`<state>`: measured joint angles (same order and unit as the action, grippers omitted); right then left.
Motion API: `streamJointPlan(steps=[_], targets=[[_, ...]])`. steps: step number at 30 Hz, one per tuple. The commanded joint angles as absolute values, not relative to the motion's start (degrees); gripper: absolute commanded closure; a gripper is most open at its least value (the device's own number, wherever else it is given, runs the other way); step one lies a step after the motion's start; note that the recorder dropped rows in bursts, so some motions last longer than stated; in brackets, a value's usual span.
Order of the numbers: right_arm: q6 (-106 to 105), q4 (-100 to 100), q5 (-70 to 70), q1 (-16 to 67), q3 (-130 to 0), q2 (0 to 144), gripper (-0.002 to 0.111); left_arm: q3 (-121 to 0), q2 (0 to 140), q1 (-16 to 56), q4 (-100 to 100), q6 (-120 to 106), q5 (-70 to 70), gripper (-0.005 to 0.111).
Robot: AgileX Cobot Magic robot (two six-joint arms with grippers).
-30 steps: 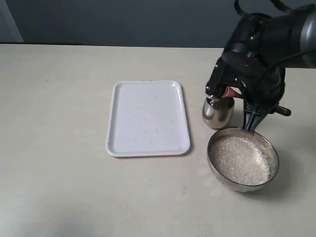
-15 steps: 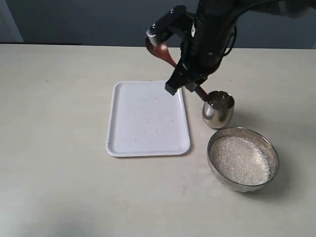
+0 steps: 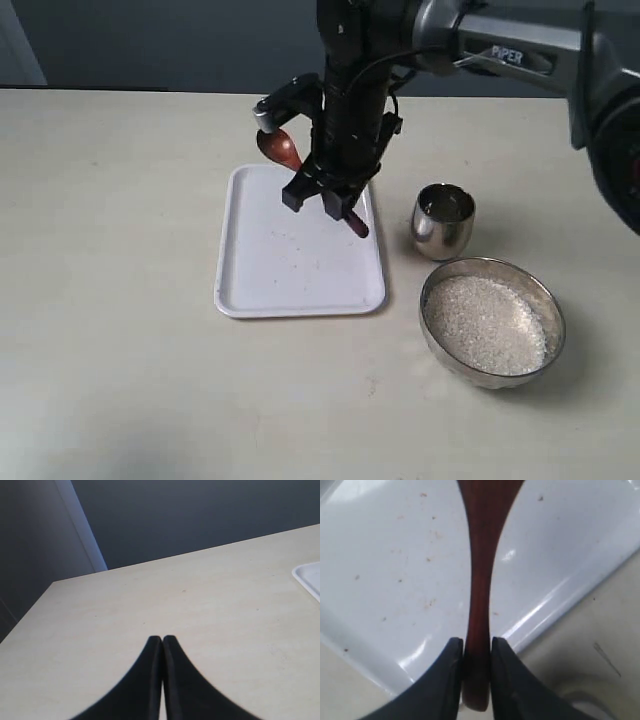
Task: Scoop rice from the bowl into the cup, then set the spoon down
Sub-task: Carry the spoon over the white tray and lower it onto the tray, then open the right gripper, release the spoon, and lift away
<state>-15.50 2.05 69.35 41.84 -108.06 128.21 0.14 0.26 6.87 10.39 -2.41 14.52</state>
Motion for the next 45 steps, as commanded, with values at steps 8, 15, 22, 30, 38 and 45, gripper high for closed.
streamJointPlan(steps=[8,15,22,30,38,45], targets=[[-15.99,6.56,69.96,41.74,-111.1,135.45,0.109,0.0,0.0,6.83,10.18,-2.05,13.73,0.106],[-15.99,6.56,69.96,41.74,-111.1,136.45,0.088,0.0,0.0,6.83,10.18,-2.05,13.73,0.106],[-15.99,6.33,69.96,41.74,-111.1,136.85,0.088,0.0,0.0,6.83,10.18,-2.05,13.73,0.106],[-15.99,5.9,69.96,41.74,-111.1,136.85,0.087,0.0,0.0,6.83,10.18,-2.05,13.73,0.106],[-15.43,5.61,69.96,41.74,-111.1,136.85,0.065,0.0,0.0,6.83,10.18,-2.05,13.73,0.106],[-15.2,0.68,69.96,41.74,-111.1,126.81,0.078,0.0,0.0,6.83,10.18,-2.05,13.73,0.106]])
